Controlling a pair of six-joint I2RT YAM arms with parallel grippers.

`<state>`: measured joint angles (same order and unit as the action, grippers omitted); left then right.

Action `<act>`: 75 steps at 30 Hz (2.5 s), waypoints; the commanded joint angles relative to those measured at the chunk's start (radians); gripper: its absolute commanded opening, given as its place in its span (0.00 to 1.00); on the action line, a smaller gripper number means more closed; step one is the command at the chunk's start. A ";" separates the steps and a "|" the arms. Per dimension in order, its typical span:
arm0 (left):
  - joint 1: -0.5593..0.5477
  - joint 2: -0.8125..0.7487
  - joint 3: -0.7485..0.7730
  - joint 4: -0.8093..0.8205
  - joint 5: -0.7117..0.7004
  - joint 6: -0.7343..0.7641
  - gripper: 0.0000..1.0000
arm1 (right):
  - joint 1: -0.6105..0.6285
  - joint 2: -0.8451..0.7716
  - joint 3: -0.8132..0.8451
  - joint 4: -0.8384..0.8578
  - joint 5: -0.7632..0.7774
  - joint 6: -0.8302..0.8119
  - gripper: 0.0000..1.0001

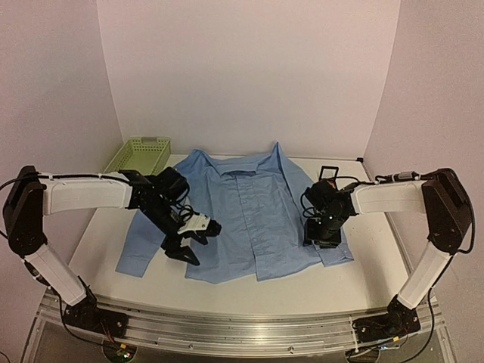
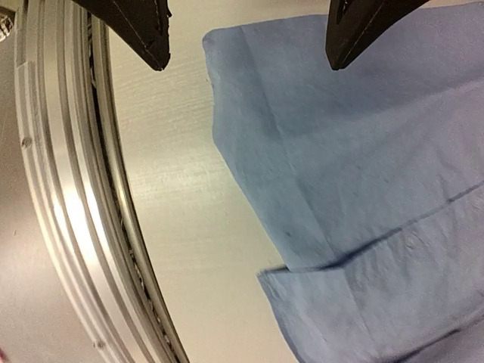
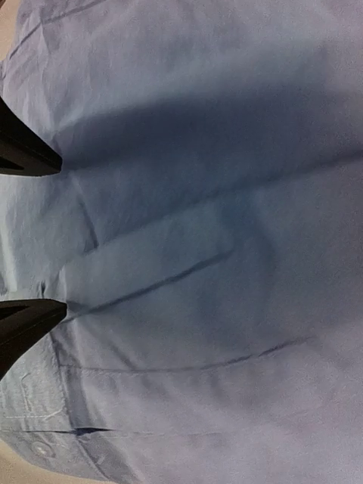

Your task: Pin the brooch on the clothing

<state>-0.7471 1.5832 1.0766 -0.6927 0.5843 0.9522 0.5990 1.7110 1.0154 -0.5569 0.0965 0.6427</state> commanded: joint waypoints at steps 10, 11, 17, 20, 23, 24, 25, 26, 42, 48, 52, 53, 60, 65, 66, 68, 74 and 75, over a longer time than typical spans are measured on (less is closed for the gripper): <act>-0.077 0.048 -0.208 0.230 -0.173 0.089 0.72 | 0.010 -0.030 -0.114 0.071 -0.069 0.141 0.63; -0.080 0.053 -0.216 0.233 -0.178 0.091 0.72 | 0.022 -0.033 -0.102 0.056 -0.041 0.140 0.63; -0.087 0.089 -0.277 0.353 -0.274 0.088 0.59 | 0.077 0.032 -0.065 -0.056 0.043 0.112 0.67; -0.087 0.088 -0.289 0.401 -0.334 0.088 0.44 | 0.081 0.084 -0.093 -0.053 0.065 0.100 0.66; -0.086 0.076 -0.304 0.446 -0.383 0.089 0.28 | 0.081 0.103 -0.114 -0.048 0.077 0.085 0.44; -0.086 0.072 -0.309 0.459 -0.398 0.087 0.23 | 0.081 0.101 -0.117 -0.044 0.077 0.083 0.37; -0.086 0.068 -0.311 0.466 -0.408 0.084 0.16 | 0.081 0.094 -0.116 -0.042 0.075 0.081 0.30; -0.086 0.062 -0.311 0.467 -0.415 0.074 0.07 | 0.081 0.087 -0.107 -0.042 0.070 0.078 0.22; 0.014 -0.056 0.294 -0.169 -0.207 -0.089 0.00 | 0.070 -0.171 0.344 -0.314 0.041 -0.052 0.00; 0.012 -0.081 0.299 -0.173 -0.135 -0.140 0.00 | 0.070 -0.231 0.223 -0.314 0.045 -0.051 0.00; 0.012 -0.099 0.277 -0.252 -0.109 -0.146 0.00 | 0.070 -0.278 0.158 -0.317 0.091 -0.056 0.00; 0.012 -0.111 0.230 -0.245 -0.110 -0.144 0.00 | 0.070 -0.279 0.134 -0.315 0.109 -0.066 0.00; 0.012 -0.130 0.029 -0.154 -0.124 -0.148 0.00 | 0.017 -0.093 0.119 -0.316 0.315 -0.204 0.00; 0.012 -0.130 -0.006 -0.121 -0.123 -0.172 0.00 | -0.017 -0.001 0.098 -0.336 0.326 -0.218 0.08; 0.012 -0.133 -0.015 -0.119 -0.123 -0.174 0.00 | -0.013 0.003 0.102 -0.353 0.307 -0.207 0.19; 0.013 -0.138 -0.035 -0.119 -0.123 -0.174 0.00 | 0.002 -0.010 0.122 -0.395 0.285 -0.182 0.46; 0.012 -0.126 -0.068 -0.120 -0.141 -0.165 0.00 | 0.124 -0.123 0.131 -0.443 0.153 0.009 0.95; 0.012 -0.122 -0.068 -0.121 -0.140 -0.166 0.00 | 0.144 -0.150 0.090 -0.408 0.110 0.054 0.95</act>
<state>-0.7322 1.4727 1.0130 -0.8281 0.4419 0.7873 0.6692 1.6807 1.1345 -0.9552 0.3362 0.5338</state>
